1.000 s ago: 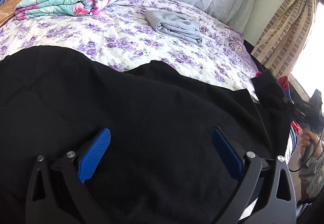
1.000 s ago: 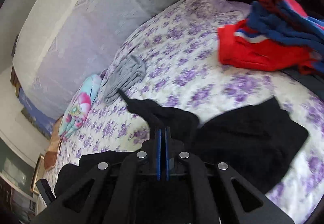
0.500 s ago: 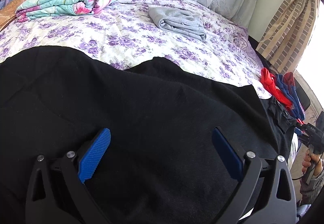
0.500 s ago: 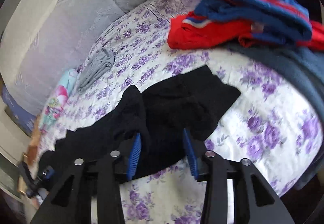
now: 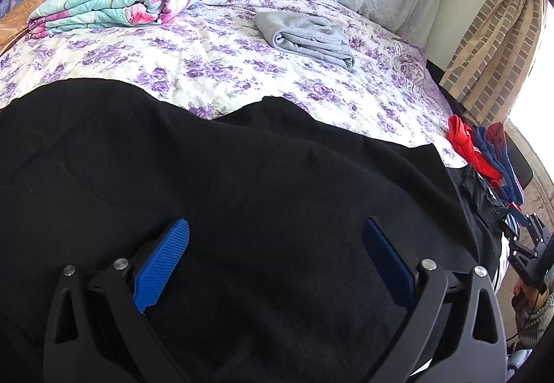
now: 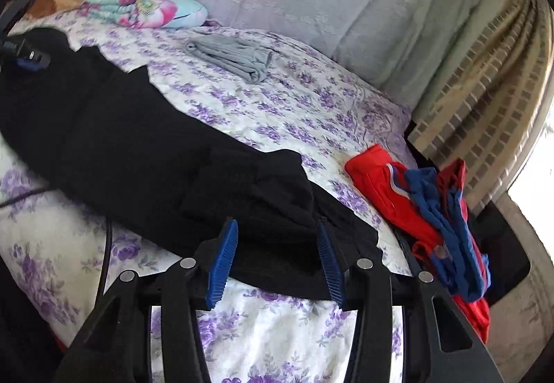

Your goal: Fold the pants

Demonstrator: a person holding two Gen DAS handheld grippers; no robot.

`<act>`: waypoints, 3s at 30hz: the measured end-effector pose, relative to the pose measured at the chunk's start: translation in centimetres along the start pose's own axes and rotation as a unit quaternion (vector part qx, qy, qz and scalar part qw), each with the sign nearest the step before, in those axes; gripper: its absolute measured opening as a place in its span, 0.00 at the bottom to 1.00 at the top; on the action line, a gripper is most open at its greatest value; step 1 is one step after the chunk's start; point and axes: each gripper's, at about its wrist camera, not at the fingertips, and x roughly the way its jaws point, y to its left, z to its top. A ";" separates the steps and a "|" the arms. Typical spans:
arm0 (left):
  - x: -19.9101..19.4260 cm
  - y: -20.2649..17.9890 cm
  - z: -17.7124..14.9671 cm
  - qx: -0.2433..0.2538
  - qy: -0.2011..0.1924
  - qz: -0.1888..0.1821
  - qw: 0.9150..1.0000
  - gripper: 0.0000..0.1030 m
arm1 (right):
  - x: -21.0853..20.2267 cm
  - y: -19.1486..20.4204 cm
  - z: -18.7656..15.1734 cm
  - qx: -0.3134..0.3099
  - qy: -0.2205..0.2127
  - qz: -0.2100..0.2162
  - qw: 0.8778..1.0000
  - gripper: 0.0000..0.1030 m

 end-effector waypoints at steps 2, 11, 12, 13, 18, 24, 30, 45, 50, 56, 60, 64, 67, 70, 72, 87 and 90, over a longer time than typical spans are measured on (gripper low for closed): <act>0.0 0.0 0.0 0.000 0.001 0.001 1.000 0.95 | 0.2 1.5 -0.1 -0.050 -0.001 -0.007 0.999 0.45; 0.2 0.0 0.1 0.005 0.006 0.012 1.000 0.95 | 1.7 2.9 0.7 -0.090 -0.009 0.018 0.996 0.31; 0.3 0.0 0.1 0.005 0.006 0.013 1.000 0.95 | 1.6 2.9 0.8 -0.088 -0.011 0.025 0.996 0.29; 0.3 -0.1 0.1 0.006 0.007 0.015 1.000 0.95 | 1.7 3.1 0.8 -0.090 -0.012 0.027 0.996 0.26; 0.4 -0.2 0.0 0.008 0.010 0.019 1.000 0.95 | 1.2 3.4 0.4 -0.122 -0.023 0.044 0.991 0.25; 0.5 -0.3 0.0 0.010 0.012 0.025 1.000 0.95 | 1.3 4.0 -0.2 -0.157 -0.029 0.043 0.986 0.27; 0.7 -0.3 0.0 0.013 0.014 0.031 0.999 0.95 | 2.0 3.3 0.5 -0.107 -0.028 0.051 0.993 0.15; 0.8 -0.4 0.0 0.015 0.015 0.035 0.999 0.95 | 4.7 -20.1 -14.9 0.637 0.043 0.183 0.748 0.11; 0.8 -0.4 0.0 0.017 0.017 0.037 0.999 0.95 | 3.7 -18.4 -14.5 0.640 0.036 0.232 0.732 0.43; 0.8 -0.3 0.0 0.015 0.015 0.034 0.999 0.95 | 5.2 -17.1 -12.1 0.619 0.054 0.237 0.747 0.59; 0.8 -0.3 0.1 0.014 0.015 0.034 0.999 0.95 | 7.0 -16.7 -10.7 0.606 0.051 0.251 0.753 0.60; 0.8 -0.2 0.1 0.014 0.015 0.035 0.999 0.95 | 9.2 -16.4 -8.8 0.595 0.035 0.283 0.751 0.43; 0.7 -0.1 0.2 0.008 0.013 0.035 0.999 0.95 | 8.3 -18.6 -6.4 0.590 -0.029 0.309 0.745 0.18; 0.5 -0.1 0.1 -0.004 0.007 0.037 0.999 0.95 | 4.9 -21.0 -4.1 0.551 -0.095 0.291 0.776 0.17; 0.1 -0.2 0.0 -0.014 -0.004 0.039 0.999 0.95 | 4.2 -21.1 -5.2 0.549 -0.079 0.269 0.788 0.17; 0.2 -6.9 1.7 -0.044 0.018 -0.107 0.993 0.95 | 8.1 -17.2 -11.1 0.575 0.011 0.217 0.788 0.16; 3.0 -12.5 1.5 0.043 0.056 -0.120 0.990 0.95 | 7.9 -17.3 -11.7 0.576 0.013 0.216 0.788 0.16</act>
